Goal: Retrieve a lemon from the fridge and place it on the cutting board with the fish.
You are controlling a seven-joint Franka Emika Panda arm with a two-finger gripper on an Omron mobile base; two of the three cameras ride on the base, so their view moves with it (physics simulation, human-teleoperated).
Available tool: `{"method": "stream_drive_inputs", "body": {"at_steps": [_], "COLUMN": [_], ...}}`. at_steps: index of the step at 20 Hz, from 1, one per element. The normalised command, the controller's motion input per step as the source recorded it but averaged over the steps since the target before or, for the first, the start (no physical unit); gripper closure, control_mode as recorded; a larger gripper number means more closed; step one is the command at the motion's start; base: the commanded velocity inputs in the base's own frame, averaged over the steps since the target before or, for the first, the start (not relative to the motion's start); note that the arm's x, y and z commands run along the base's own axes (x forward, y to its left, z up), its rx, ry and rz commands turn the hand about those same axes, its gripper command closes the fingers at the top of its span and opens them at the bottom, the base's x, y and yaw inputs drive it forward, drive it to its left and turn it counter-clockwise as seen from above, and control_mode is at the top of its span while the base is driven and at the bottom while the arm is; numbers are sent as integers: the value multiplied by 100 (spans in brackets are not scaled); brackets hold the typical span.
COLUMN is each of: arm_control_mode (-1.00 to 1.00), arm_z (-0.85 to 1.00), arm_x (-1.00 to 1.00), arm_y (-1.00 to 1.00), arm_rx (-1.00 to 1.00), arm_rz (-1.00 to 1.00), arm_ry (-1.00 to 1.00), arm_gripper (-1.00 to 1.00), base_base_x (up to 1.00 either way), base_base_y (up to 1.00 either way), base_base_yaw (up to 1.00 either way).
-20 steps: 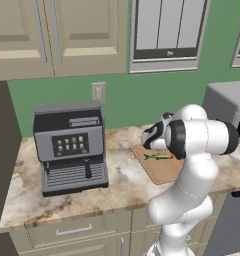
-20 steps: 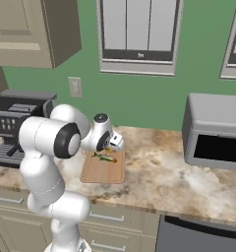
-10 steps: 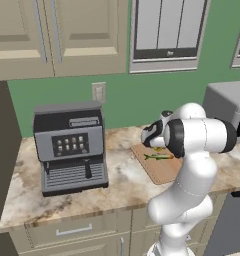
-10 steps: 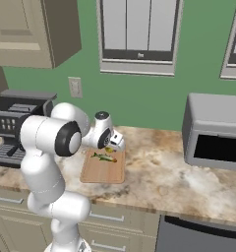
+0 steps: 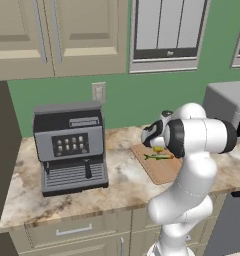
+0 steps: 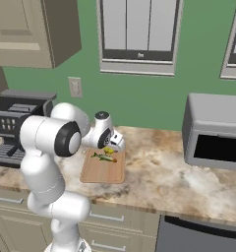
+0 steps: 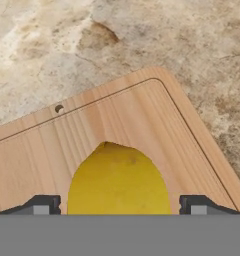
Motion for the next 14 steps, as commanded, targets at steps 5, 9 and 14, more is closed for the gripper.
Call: {"method": "stream_drive_inputs", "body": {"at_steps": [5, 9, 14], "arm_control_mode": [-100, -100, -100], "arm_z": [10, 63, 84], "arm_x": [-6, -24, -64], "arm_y": [0, 0, 15], "arm_rx": [-1, 0, 0], "arm_rz": [-1, 0, -1], "arm_ry": [4, 0, 0], "arm_gripper": [-100, -100, -100], "base_base_x": [0, 0, 0], "base_base_y": [0, 0, 0], "base_base_yaw": [0, 0, 0]}}
